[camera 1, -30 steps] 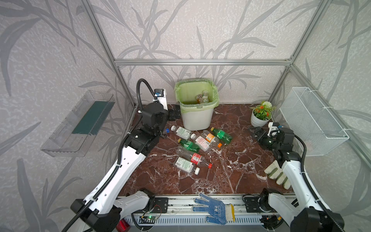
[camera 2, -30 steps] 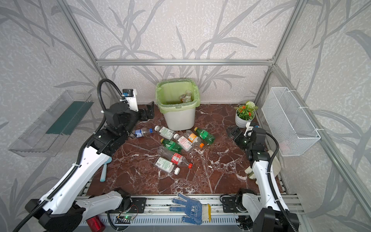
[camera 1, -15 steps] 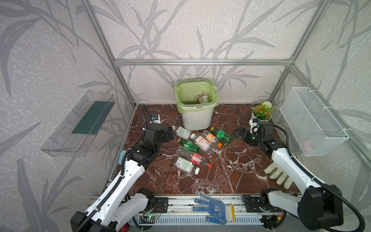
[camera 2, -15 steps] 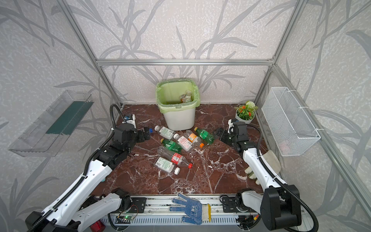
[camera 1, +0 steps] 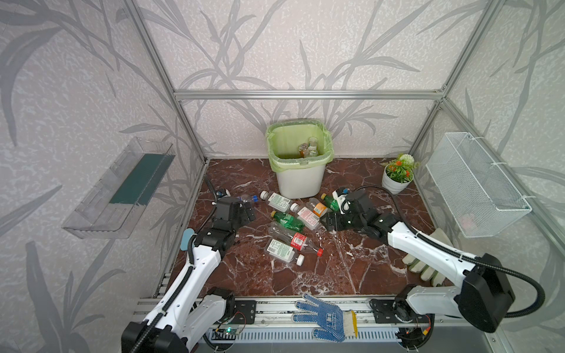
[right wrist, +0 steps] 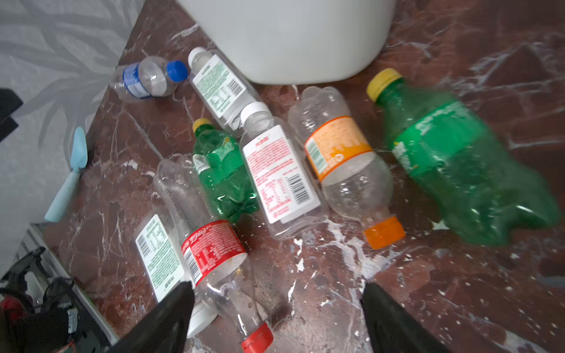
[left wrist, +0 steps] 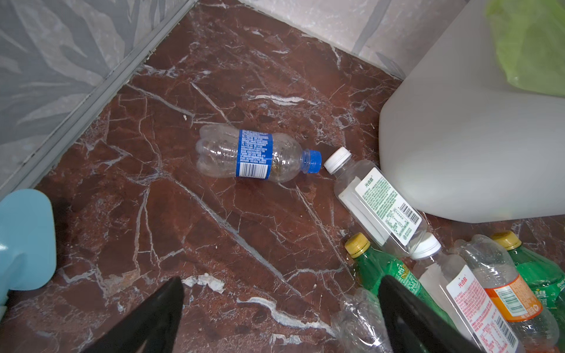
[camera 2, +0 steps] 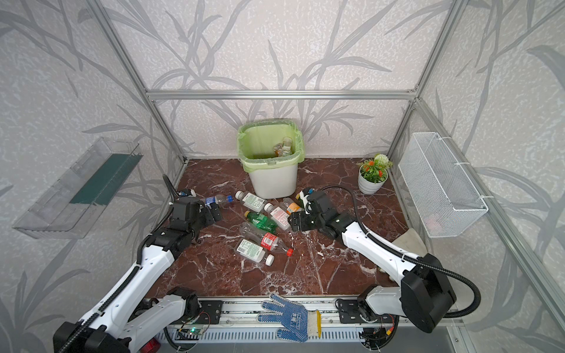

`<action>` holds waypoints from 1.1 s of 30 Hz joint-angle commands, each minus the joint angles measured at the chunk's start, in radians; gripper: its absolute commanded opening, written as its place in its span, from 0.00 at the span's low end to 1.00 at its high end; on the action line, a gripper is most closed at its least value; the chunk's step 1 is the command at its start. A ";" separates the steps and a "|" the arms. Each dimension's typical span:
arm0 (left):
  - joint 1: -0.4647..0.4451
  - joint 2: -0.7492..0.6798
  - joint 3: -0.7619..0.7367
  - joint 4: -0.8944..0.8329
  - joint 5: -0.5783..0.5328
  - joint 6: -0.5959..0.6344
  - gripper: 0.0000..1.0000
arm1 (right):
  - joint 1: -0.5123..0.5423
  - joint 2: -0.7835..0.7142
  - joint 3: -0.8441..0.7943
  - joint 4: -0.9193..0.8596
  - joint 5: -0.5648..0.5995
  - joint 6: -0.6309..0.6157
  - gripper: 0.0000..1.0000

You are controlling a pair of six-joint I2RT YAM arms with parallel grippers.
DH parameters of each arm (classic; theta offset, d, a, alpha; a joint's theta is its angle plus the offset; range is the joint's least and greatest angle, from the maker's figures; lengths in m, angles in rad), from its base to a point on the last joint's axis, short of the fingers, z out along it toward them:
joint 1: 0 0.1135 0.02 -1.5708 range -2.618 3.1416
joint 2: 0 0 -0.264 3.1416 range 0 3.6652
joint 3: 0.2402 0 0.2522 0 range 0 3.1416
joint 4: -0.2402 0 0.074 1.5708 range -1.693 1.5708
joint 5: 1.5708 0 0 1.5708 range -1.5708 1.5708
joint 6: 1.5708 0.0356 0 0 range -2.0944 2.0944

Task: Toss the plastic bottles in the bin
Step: 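Withdraw the left gripper to the pile while the right reaches toward the bottles, then grasp a clear red-labelled Coca-Cola bottle with the right gripper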

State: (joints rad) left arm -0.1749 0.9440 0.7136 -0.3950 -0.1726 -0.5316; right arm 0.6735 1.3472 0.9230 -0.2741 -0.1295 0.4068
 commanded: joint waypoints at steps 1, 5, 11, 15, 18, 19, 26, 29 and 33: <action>0.034 -0.028 -0.021 -0.004 0.016 -0.042 0.99 | 0.080 0.068 0.083 -0.064 0.066 -0.113 0.83; 0.080 -0.033 -0.026 -0.026 0.042 -0.039 0.99 | 0.169 0.163 0.172 -0.123 0.081 -0.201 0.77; 0.117 -0.037 -0.028 -0.033 0.073 -0.032 0.99 | 0.247 0.294 0.299 -0.218 0.128 -0.258 0.77; 0.126 -0.035 -0.027 -0.032 0.090 -0.027 0.99 | 0.290 0.401 0.407 -0.292 0.138 -0.258 0.77; 0.130 -0.033 -0.027 -0.034 0.093 -0.023 0.99 | 0.322 0.478 0.485 -0.367 0.157 -0.258 0.77; 0.130 -0.033 -0.028 -0.037 0.095 -0.022 0.99 | 0.329 0.501 0.516 -0.397 0.167 -0.258 0.77; 0.139 -0.033 -0.029 -0.043 0.108 -0.007 0.99 | 0.342 0.673 0.701 -0.580 0.305 -0.421 0.85; 0.141 -0.031 -0.028 -0.047 0.110 -0.004 0.99 | 0.343 0.692 0.705 -0.584 0.307 -0.444 0.82; 0.144 -0.033 -0.032 -0.047 0.111 -0.002 0.99 | 0.343 0.702 0.692 -0.599 0.325 -0.457 0.68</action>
State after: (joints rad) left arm -0.0380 0.9215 0.6960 -0.4202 -0.0601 -0.5407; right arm 1.0130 2.0392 1.6035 -0.8108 0.1574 -0.0166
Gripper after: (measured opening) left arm 0.994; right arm 0.712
